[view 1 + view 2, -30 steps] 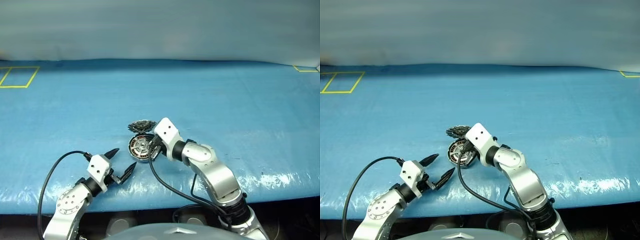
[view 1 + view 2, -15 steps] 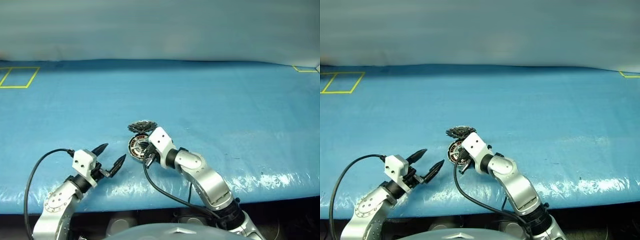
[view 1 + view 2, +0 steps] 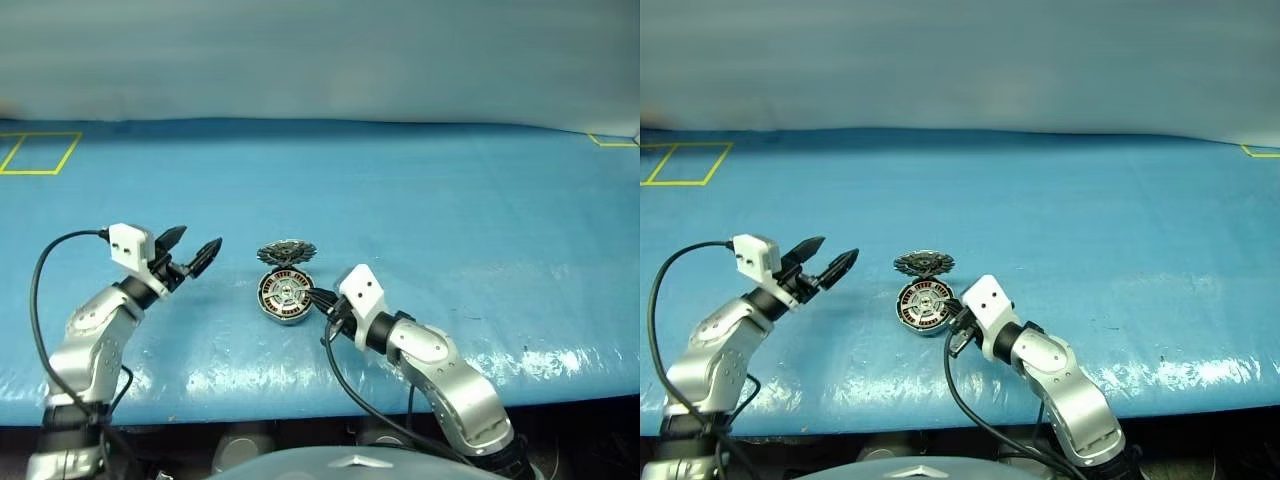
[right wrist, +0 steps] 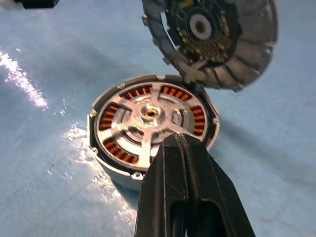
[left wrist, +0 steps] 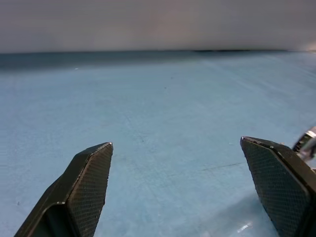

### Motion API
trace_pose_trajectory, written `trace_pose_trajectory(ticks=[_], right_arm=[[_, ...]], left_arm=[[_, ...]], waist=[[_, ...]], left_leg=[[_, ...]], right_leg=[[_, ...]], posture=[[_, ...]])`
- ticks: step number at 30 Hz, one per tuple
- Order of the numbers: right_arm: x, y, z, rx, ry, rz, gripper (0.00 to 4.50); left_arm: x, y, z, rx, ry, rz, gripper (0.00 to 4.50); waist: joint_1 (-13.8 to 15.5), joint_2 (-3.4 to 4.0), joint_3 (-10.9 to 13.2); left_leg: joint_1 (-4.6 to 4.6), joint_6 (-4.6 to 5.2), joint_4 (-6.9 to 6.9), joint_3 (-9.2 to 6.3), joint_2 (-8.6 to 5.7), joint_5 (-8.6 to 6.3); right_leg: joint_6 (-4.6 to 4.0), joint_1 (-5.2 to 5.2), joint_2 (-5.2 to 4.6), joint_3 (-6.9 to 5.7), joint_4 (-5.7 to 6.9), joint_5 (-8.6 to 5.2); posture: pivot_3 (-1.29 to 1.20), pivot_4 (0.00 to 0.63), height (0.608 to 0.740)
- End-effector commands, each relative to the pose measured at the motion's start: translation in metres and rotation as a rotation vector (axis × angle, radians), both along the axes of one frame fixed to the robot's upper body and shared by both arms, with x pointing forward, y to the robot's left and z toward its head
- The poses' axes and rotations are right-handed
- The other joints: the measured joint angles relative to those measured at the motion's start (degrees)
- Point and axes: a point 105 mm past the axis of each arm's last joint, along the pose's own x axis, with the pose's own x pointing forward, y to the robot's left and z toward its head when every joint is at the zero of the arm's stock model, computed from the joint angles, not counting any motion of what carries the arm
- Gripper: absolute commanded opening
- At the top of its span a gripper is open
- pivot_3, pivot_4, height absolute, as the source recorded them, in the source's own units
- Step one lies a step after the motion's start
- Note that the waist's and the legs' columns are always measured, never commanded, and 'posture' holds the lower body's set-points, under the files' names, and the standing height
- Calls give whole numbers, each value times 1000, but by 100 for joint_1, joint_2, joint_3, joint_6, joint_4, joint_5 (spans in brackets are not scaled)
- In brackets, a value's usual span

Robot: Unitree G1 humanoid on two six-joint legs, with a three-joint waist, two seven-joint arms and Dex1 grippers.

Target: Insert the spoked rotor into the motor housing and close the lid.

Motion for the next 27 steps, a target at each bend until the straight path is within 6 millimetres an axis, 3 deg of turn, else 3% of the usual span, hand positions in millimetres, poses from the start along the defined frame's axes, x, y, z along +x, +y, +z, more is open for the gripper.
trace_pose_trajectory(ticks=[1,6,11,12,17,20,27], right_arm=[[-1,-7,10,47,-53,-51,0],[-8,-15,7,72,-57,-95,0],[-12,-16,4,105,-71,-114,0],[-12,-15,4,115,-67,-119,0],[-12,-12,3,127,-63,-118,0],[-10,-11,4,123,-68,-123,0],[-11,-9,0,105,-57,-132,0]], left_arm=[[23,6,10,35,-25,11,3559],[59,-2,24,43,-54,-1,1889],[85,-34,30,68,-55,-135,172],[88,-42,30,71,-53,-174,33],[91,-82,35,50,-35,-411,33],[72,-109,36,3,46,-700,33],[43,-120,34,-15,257,-1012,33]], waist=[[-16,-2,-1],[-12,-6,-2],[3,-12,-5],[0,-12,-5],[-26,-15,-3],[-60,-15,-3],[-94,-15,-3]], left_leg=[[0,0,0,0,0,0],[0,-2,0,0,0,1],[-2,-3,4,1,-3,2],[-2,-2,5,2,-3,2],[-4,-2,9,3,-4,2],[-6,-2,8,4,-3,2],[-5,0,10,4,-3,2]], right_leg=[[4,0,0,1,1,3],[10,0,1,3,0,7],[16,2,1,5,-2,10],[18,3,1,5,-3,11],[22,3,1,8,-4,14],[22,1,1,8,-2,14],[22,2,3,10,1,14]], posture=[[0,150,740],[0,150,740],[0,150,740],[0,150,740],[0,150,740],[0,150,740],[0,150,740]])
